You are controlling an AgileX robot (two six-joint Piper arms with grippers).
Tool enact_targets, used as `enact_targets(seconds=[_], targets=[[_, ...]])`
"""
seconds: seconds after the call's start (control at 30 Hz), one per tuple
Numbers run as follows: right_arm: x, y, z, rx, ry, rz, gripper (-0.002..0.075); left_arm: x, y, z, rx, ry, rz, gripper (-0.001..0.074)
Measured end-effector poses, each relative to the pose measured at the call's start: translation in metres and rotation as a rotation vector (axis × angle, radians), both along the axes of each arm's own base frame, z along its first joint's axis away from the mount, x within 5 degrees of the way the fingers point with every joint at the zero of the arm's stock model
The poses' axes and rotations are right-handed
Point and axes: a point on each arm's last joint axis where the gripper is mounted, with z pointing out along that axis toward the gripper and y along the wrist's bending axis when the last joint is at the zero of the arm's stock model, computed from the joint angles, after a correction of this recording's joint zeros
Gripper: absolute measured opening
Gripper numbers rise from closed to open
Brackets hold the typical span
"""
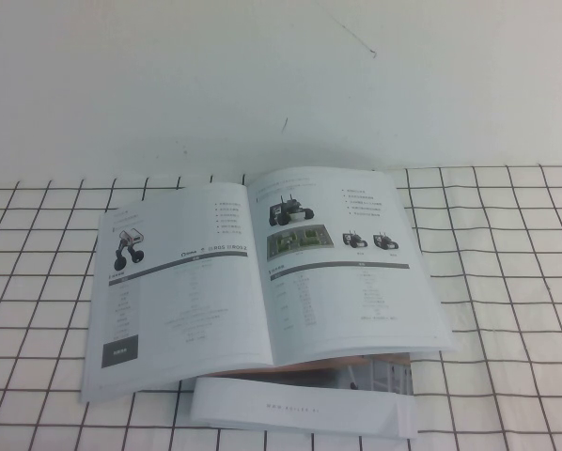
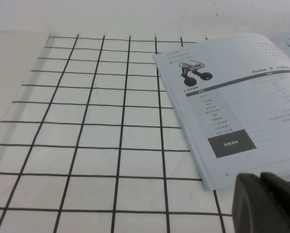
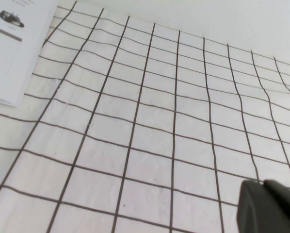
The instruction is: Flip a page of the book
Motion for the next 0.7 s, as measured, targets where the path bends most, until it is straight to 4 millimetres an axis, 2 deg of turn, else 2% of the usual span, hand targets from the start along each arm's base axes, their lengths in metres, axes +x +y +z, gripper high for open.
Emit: enact_targets(seconds=[0.2,0.37,0.57,0.7], targets=[[0.001,0.0,0.001,0.0,-0.019,0.002,0.0001,0.0,0.0,0.0,0.013,-0.002,0.001,-0.0002],[0.005,0.001,0.015,-0.004,-0.177,0.015,0.0001,0.002,-0.002,0.008,-0.053,-0.106,-0.006,-0.0002],[0.006,0.003,0.041,-0.011,-0.465,0.04,0.0001,0.002,-0.002,0.044,-0.312,-0.479,-0.013,-0.0002],[0.002,0.005,0.061,-0.016,-0.694,0.06,0.0001,-0.008,0.001,0.069,-0.384,-0.768,-0.029,-0.0002]])
